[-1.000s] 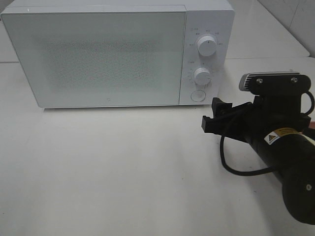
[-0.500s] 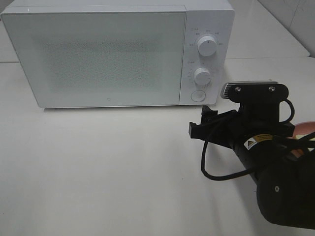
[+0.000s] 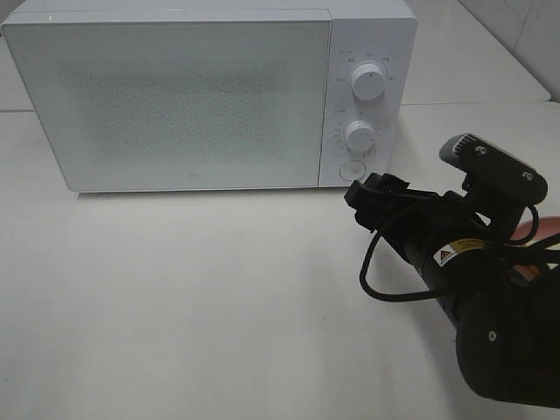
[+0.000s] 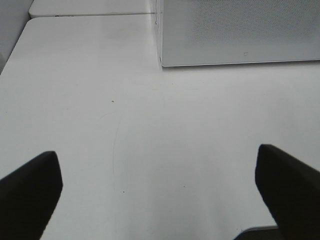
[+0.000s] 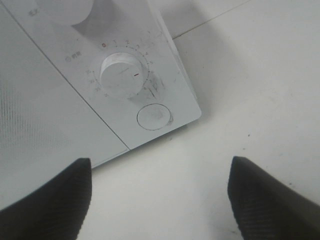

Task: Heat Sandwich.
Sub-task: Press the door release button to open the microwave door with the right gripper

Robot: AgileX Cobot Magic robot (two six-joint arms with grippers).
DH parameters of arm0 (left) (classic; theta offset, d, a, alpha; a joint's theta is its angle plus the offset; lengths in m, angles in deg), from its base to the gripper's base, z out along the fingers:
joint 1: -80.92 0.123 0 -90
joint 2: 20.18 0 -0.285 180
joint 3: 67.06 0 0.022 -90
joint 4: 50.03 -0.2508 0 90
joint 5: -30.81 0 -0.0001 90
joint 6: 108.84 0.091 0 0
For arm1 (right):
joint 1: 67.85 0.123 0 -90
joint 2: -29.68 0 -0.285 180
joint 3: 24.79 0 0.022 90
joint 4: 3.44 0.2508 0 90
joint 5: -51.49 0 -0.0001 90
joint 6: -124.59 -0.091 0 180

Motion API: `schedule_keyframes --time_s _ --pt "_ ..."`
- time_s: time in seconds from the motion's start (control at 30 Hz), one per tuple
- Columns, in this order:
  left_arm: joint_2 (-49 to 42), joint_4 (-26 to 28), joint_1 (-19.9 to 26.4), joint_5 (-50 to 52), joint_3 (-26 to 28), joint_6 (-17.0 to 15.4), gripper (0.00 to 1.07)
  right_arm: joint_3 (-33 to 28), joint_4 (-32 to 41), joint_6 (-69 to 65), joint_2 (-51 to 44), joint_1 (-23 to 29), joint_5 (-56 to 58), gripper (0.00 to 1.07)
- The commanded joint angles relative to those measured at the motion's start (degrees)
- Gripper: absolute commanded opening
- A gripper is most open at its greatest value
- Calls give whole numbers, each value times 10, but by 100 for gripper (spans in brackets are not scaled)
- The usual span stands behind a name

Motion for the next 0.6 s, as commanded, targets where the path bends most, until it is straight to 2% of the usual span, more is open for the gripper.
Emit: schedule_keyframes --time_s 0.03,0.1,0.33,0.4,0.47,0.53,0.6 --pt "-10 -1 1 4 -1 -2 98 5 -5 -158 0 2 -1 71" --pt "-10 -1 1 4 -1 -2 98 5 -5 -184 0 2 -1 69" --pt "-10 -1 1 4 -1 -2 98 5 -5 -431 0 2 6 61" --pt "-10 -1 1 4 -1 -2 98 5 -5 -458 0 2 6 60" --pt "-10 -1 1 4 -1 -2 98 5 -5 -504 0 2 7 55" --pt "-10 -1 1 4 -1 -2 98 5 -5 -544 0 2 8 45" --pt "-10 -1 1 4 -1 -2 98 5 -5 -551 0 2 8 41"
